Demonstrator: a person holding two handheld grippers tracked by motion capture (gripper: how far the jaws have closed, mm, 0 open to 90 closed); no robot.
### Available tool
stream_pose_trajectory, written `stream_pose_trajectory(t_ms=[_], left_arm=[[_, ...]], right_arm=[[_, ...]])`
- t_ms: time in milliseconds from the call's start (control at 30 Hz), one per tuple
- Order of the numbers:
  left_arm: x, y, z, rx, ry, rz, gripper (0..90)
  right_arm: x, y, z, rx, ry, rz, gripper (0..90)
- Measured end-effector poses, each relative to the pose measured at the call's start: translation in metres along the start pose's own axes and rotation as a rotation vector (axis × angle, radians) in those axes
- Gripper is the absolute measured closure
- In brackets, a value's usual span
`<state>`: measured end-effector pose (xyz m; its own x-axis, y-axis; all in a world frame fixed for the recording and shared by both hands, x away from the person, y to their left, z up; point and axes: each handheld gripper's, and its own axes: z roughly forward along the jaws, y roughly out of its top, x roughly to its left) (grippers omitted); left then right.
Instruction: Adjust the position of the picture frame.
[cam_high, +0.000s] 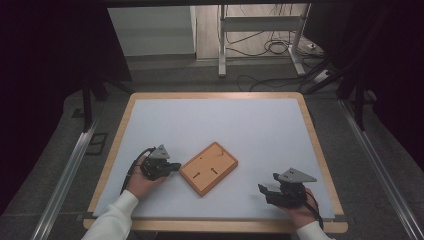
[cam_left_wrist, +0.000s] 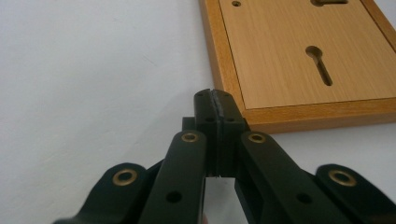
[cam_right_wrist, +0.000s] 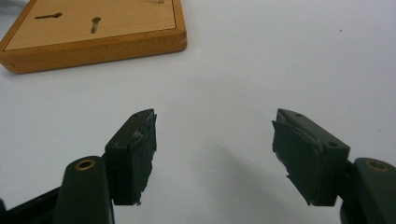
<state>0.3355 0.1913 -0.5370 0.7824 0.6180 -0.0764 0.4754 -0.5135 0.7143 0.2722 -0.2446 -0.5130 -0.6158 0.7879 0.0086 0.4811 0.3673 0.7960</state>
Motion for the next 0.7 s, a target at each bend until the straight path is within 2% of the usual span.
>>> stream_pose_trajectory(t_ms=[167,433,533,567,700], left_arm=[[-0.006,0.0,0.0,0.001,-0.025,0.006,89.9],[-0.02,-0.001,-0.002,0.018,-0.065,0.039,89.9],[-0.025,-0.001,-0.002,0.017,-0.083,0.036,89.9],[-0.026,-0.001,-0.002,0.011,-0.091,0.024,89.9],[-0.031,-0.001,-0.001,0.01,-0.106,0.032,89.9]], right_arm=[[-0.001,0.0,-0.001,-0.005,-0.002,0.004,31.0],[-0.001,0.0,-0.001,-0.006,-0.002,-0.001,31.0],[-0.001,0.0,-0.001,-0.004,-0.004,-0.002,31.0],[-0.001,0.0,-0.001,-0.004,-0.001,-0.001,31.0],[0.001,0.0,-0.002,-0.006,0.002,-0.005,31.0]])
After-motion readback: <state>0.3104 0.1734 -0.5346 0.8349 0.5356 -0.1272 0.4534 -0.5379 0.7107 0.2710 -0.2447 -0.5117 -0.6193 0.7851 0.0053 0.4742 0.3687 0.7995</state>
